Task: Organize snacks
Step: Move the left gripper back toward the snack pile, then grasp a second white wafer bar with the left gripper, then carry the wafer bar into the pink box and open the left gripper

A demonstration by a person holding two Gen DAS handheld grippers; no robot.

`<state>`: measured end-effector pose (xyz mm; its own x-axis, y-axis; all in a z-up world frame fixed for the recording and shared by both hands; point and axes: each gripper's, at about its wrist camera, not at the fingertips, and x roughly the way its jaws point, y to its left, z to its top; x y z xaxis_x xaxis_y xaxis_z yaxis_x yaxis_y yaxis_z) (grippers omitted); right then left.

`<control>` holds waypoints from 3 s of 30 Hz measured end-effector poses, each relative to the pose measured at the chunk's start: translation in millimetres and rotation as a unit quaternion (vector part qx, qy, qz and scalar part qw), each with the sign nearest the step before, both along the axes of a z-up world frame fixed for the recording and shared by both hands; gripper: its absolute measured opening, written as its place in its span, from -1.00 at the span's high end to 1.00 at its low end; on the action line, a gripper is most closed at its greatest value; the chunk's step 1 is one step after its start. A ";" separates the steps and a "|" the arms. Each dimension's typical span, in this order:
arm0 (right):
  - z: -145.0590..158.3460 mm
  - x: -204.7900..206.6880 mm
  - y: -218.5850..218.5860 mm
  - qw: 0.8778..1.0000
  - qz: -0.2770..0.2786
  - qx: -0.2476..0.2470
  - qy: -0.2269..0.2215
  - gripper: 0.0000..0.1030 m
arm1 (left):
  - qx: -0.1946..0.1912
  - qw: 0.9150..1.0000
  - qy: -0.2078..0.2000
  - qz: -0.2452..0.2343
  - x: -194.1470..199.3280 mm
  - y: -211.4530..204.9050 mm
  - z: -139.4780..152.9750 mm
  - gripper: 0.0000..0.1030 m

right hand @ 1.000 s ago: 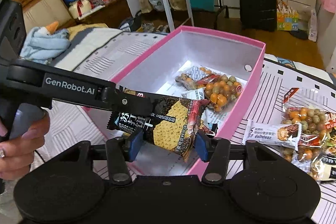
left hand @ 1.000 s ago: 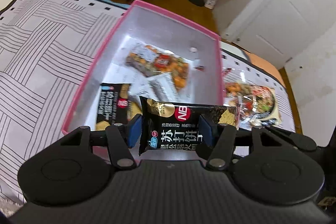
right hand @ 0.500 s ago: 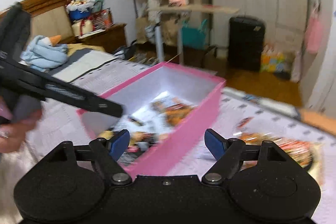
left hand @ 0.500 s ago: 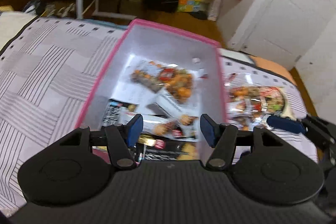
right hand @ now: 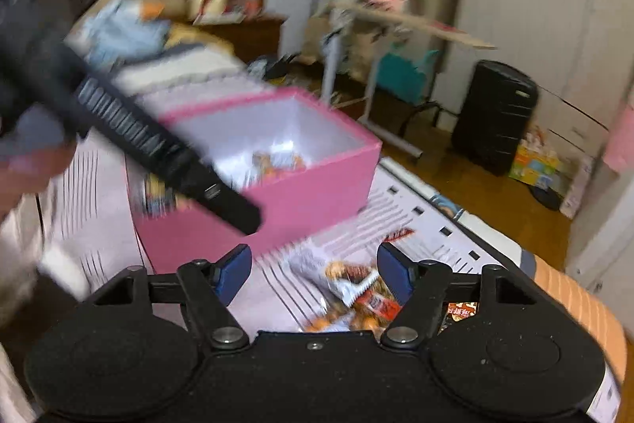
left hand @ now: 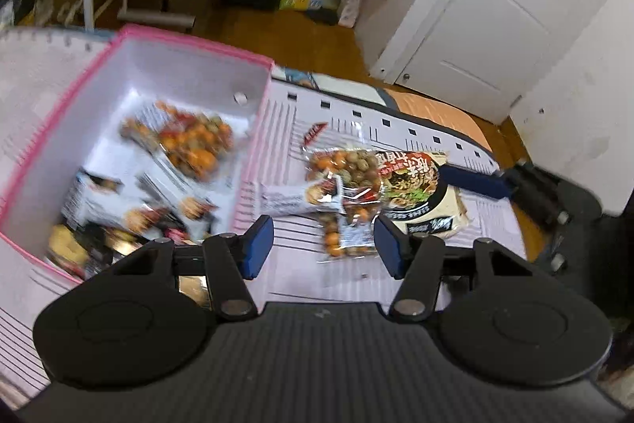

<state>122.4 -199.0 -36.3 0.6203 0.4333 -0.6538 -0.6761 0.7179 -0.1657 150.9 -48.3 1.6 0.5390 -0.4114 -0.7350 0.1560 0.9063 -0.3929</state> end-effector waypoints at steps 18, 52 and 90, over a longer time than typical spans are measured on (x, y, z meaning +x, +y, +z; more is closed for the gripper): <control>-77.1 79.8 28.1 0.987 0.111 -0.112 0.021 -0.44 | -0.150 0.959 0.095 0.221 48.7 -44.4 -123.4 -0.07; -97.8 -49.0 15.1 0.952 -0.224 0.160 0.135 0.09 | -0.031 0.993 0.078 0.080 18.6 -47.3 -140.0 0.32; -3.7 26.9 174.6 0.988 -0.042 0.113 0.098 0.24 | -0.005 0.999 -0.010 0.044 13.3 117.1 -2.3 0.33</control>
<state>149.3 -24.4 -40.0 0.5319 0.5340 -0.6572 -0.6157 0.7767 0.1329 164.2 68.8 -0.7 0.5877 -0.3693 -0.7199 0.0835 0.9127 -0.4001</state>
